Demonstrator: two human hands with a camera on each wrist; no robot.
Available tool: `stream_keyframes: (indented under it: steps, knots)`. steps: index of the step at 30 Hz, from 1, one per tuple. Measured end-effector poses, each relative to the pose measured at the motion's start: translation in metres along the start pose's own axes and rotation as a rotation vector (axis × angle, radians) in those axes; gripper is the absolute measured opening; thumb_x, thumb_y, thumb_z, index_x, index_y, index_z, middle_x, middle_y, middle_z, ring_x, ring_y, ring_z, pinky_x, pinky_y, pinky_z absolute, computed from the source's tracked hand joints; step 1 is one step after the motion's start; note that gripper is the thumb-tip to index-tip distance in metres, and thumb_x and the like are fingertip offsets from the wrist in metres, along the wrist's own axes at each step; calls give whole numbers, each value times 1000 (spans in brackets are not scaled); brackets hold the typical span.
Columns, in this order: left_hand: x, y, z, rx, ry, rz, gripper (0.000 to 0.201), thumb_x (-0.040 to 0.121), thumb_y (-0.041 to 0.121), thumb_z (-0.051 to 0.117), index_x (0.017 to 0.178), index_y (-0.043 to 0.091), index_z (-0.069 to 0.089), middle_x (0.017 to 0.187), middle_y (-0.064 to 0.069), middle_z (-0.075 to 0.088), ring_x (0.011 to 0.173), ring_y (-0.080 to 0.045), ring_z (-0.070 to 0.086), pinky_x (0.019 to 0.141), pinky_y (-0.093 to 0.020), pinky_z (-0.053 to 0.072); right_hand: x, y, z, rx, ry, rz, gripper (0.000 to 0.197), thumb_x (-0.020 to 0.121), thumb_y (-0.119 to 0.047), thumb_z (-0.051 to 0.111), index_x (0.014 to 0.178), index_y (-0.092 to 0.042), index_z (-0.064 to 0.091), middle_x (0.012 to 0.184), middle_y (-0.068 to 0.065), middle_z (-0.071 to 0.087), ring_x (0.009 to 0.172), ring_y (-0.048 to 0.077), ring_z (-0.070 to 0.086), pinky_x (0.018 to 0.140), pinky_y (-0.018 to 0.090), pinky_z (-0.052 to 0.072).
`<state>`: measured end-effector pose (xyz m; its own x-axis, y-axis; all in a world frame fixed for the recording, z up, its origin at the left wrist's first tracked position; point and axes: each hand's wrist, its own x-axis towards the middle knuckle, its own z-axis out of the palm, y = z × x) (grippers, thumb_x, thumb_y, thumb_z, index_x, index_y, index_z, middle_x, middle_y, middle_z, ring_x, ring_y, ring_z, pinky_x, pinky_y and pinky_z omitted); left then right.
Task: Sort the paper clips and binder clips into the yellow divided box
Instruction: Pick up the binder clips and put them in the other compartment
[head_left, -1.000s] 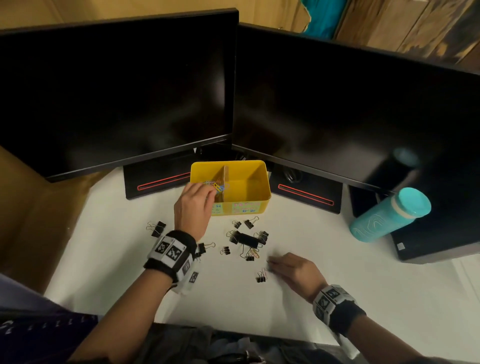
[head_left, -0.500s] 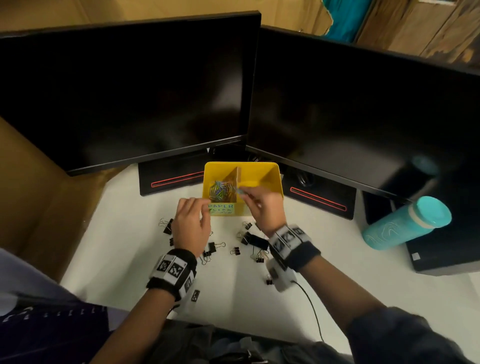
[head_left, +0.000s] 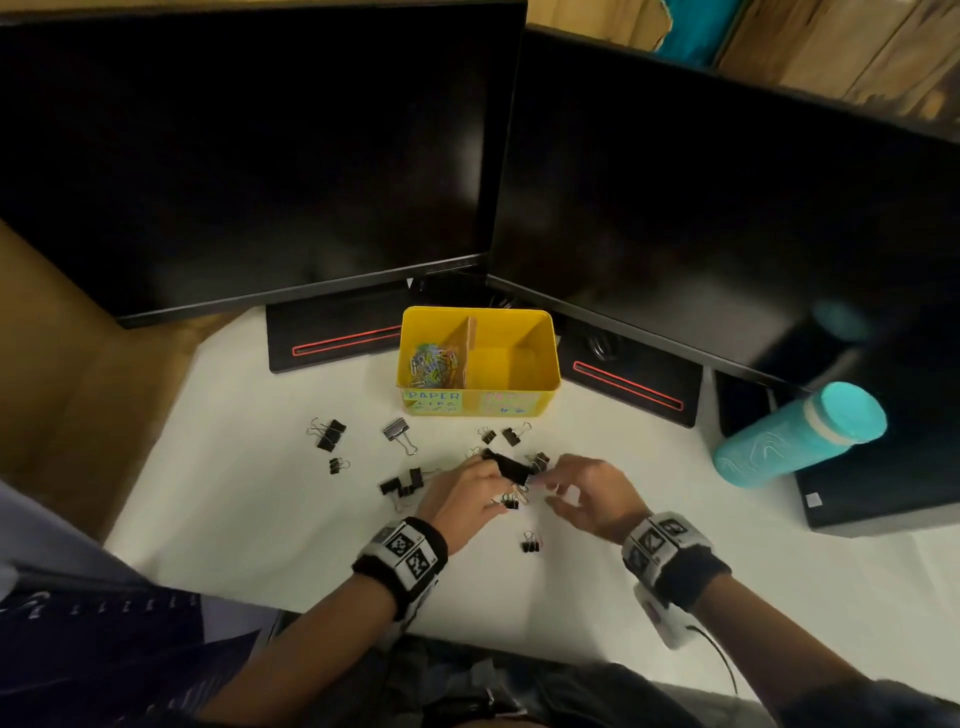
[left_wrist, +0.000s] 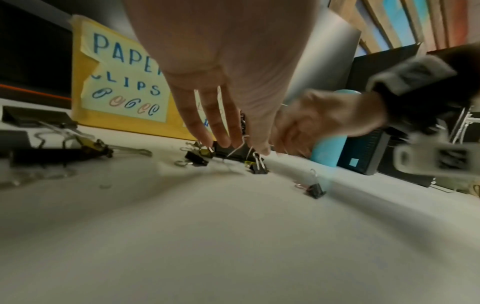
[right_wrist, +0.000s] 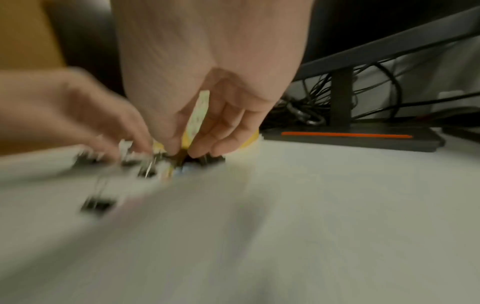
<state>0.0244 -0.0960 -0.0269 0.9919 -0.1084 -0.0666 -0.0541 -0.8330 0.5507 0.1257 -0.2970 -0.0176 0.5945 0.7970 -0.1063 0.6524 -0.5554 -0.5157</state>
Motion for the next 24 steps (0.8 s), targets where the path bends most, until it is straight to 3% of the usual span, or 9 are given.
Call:
stream_keyframes:
  steps: [3,7,9,13,16,19,21,24]
  knots:
    - [4,-4,-8,24,64,-23,15,83,18,66,98,15,70,95,1,63,91,-14,55,74,-36,53,-18,9,24,-3,-197,14,36,80,-35,67,114,-44,61,104,-6,55,88,9,54,74,24,45]
    - [-1,-20,-20,196,82,-5,16,76,7,72,91,13,71,89,0,65,85,-15,53,60,-30,54,-21,11,32,-13,-113,61,29,80,-45,66,108,-45,64,99,-7,52,79,4,47,67,23,39]
    - [-4,-23,-20,240,99,17,23,74,11,72,97,14,69,94,1,63,90,-16,53,59,-29,53,-20,12,32,-2,-35,115,37,80,-48,66,116,-45,60,98,-7,51,74,2,42,65,22,34]
    - [2,-12,-18,255,35,25,61,75,15,70,131,14,46,126,-2,54,111,-19,49,76,-33,53,-10,7,33,-54,-30,113,48,85,-52,56,130,-52,41,101,-7,45,74,3,41,65,21,36]
    - [13,-8,-13,356,-71,28,66,77,4,64,137,13,37,141,-4,42,121,-24,42,87,-41,47,-5,2,34,-75,-34,63,36,85,-46,60,120,-46,55,101,-4,49,79,10,50,65,24,41]
    - [19,-13,-11,426,-51,34,54,69,-8,63,118,12,54,117,-7,57,101,-26,55,77,-39,48,-4,2,36,-49,54,70,26,82,-41,67,108,-37,67,92,-3,55,74,15,56,61,29,48]
    - [16,-17,-14,451,-18,23,38,67,-4,69,100,13,60,95,-5,60,81,-23,58,64,-35,50,-1,3,36,-38,71,97,33,83,-42,64,117,-39,61,93,-4,53,73,10,50,61,28,46]
    - [9,-26,-17,370,80,-48,33,71,6,72,102,12,61,92,-4,62,78,-22,59,62,-35,51,1,3,36,-76,14,27,37,88,-37,59,125,-40,54,96,0,49,76,12,47,60,25,39]
